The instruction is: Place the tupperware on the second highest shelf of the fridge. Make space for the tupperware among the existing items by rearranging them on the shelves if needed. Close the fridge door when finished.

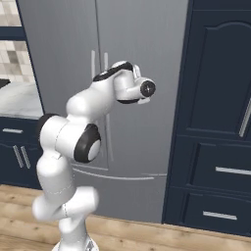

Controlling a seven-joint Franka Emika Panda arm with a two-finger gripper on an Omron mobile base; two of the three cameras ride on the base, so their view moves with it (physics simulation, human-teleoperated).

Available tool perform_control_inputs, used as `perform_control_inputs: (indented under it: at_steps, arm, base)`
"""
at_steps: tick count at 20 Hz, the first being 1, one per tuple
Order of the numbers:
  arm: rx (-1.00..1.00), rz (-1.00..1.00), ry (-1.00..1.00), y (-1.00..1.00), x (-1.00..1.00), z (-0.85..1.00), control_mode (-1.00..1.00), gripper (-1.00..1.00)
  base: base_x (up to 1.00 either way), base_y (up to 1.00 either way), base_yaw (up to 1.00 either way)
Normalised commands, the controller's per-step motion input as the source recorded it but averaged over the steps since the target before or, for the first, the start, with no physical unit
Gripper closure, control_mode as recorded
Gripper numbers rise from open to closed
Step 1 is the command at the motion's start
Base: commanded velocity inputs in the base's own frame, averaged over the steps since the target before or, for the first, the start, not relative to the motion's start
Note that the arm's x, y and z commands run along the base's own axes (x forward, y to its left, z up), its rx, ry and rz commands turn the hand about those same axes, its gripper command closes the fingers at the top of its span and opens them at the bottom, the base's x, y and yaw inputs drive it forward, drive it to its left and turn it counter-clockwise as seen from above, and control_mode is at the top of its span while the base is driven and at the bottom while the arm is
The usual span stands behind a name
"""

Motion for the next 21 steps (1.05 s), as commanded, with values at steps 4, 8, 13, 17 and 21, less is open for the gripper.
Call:
perform_control_inputs:
  at_steps: [4, 8, 13, 17, 21]
  arm:
    - [0.01, 0.00, 0.02, 0.12, 0.38, 0.32, -1.00, -1.00]
    - [0.01, 0.00, 0.08, 0.14, 0.45, 0.06, -1.00, -1.00]
    - [0.06, 0.00, 0.07, 0.07, 0.62, -0.08, -1.00, -1.00]
    - [0.09, 0.00, 0.00, 0.11, 0.52, -0.50, -1.00, -1.00]
    - [0.10, 0.00, -0.03, 0.17, 0.31, -0.97, -1.00, -1.00]
  base:
    - [0.00, 0.00, 0.00]
    - [0.00, 0.00, 0.00]
    - [0.00, 0.00, 0.00]
    - [0.00, 0.00, 0.00]
    - [0.00, 0.00, 0.00]
